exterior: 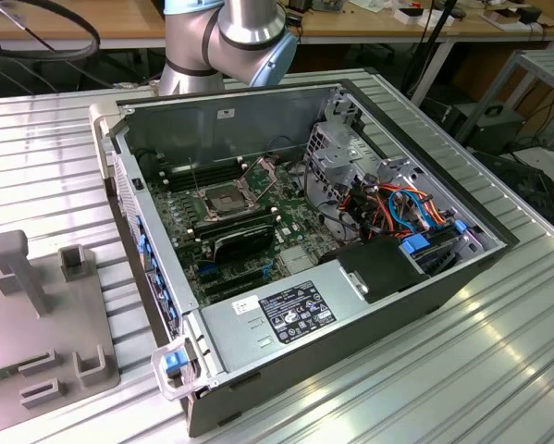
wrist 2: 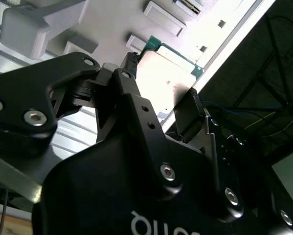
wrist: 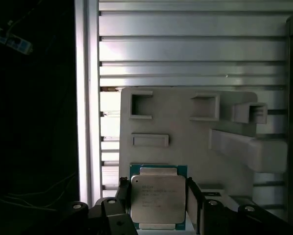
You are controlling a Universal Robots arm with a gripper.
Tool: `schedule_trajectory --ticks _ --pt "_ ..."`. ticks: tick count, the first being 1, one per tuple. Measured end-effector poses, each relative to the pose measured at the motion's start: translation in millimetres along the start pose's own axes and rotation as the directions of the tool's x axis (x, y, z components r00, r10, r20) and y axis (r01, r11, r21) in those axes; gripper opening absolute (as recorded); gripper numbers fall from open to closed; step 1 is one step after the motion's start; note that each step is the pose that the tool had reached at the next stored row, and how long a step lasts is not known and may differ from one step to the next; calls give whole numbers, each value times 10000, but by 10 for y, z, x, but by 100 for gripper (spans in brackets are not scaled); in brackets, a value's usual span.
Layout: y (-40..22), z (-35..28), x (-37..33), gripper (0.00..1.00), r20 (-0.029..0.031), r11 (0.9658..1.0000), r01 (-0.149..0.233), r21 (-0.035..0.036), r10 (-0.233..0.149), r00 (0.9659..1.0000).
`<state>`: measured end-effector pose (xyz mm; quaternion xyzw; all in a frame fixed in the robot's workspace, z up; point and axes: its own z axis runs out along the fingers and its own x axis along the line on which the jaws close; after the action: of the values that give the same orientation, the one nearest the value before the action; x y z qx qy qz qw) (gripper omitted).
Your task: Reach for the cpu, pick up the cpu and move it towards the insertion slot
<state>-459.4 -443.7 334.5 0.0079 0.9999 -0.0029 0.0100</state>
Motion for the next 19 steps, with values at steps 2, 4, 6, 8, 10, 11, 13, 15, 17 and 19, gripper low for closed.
schedule_trajectory --ticks 2,4,6,8,10,11,13,15,17,19 --pt "0 -26 0 55 0 10000 -1 0 1 10000" --pt "0 -60 -2 55 0 10000 -1 0 1 10000" --pt "0 -99 -2 55 0 10000 -1 0 1 10000" --pt "-1 -143 -3 55 1 10000 -1 0 1 10000" --pt "-1 -184 -4 55 -1 10000 -1 0 1 10000" --pt "-1 -208 -5 55 0 10000 -2 0 2 10000" --pt "-1 -247 -6 55 0 10000 -2 0 2 10000" --pt "-1 -275 -7 55 0 10000 -2 0 2 10000" --pt "-2 -308 -8 55 0 10000 -2 0 2 10000" --pt "-2 -358 -9 55 0 10000 -2 1 2 10000"
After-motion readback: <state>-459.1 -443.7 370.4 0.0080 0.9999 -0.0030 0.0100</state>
